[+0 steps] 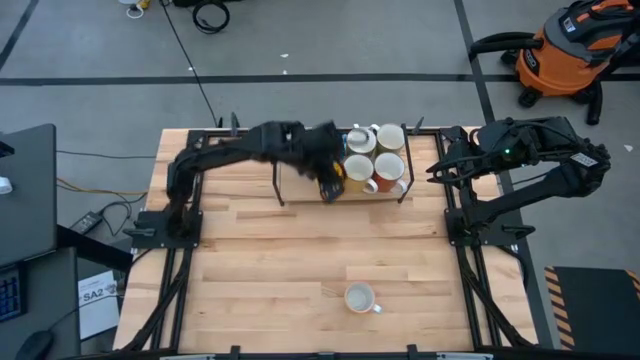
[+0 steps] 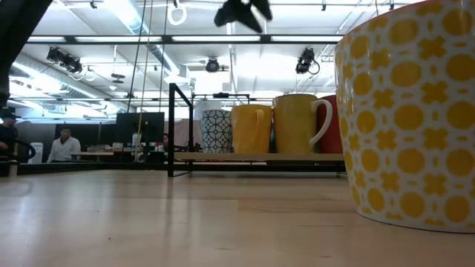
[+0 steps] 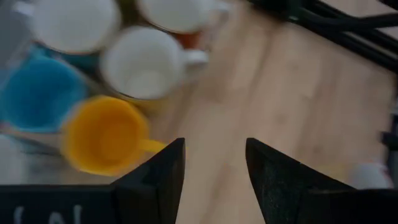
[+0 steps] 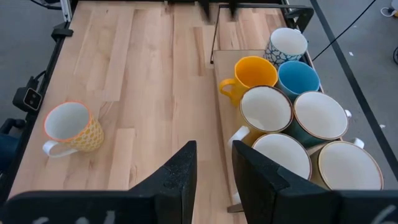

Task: Place coffee mugs
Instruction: Put the orange cup on the shelf aligned with the blue cup

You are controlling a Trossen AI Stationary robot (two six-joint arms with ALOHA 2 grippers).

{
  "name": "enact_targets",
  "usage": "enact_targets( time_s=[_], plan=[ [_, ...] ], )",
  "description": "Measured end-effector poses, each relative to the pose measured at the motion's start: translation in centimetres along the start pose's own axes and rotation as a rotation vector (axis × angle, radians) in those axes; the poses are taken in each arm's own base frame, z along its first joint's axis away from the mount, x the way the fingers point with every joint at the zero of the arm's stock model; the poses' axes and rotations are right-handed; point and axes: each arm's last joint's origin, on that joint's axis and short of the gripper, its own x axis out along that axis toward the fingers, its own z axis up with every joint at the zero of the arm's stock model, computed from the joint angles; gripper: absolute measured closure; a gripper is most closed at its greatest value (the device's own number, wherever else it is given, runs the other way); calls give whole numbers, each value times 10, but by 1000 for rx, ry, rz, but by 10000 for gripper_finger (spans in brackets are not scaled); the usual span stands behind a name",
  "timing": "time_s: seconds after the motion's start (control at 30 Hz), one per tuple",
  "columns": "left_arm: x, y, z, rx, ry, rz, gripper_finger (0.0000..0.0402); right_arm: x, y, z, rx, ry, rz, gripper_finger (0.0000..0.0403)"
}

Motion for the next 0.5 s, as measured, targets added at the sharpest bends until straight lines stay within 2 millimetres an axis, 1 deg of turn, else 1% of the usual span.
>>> enact_targets(
  time_s=[0.13, 0.23, 0.37, 0.5],
  plan=[
    [-2, -42, -16, -22, 24, -65, 225, 0, 0, 0, 0, 0, 0, 295],
    [-1, -70, -32, -56, 56, -96, 225, 0, 0, 0, 0, 0, 0, 295],
    [0, -100, -52, -128, 88, -109, 225, 0, 0, 0, 0, 1, 0, 295],
    [3, -126, -71, -215, 106, -124, 225, 0, 0, 0, 0, 0, 0, 295]
  ],
)
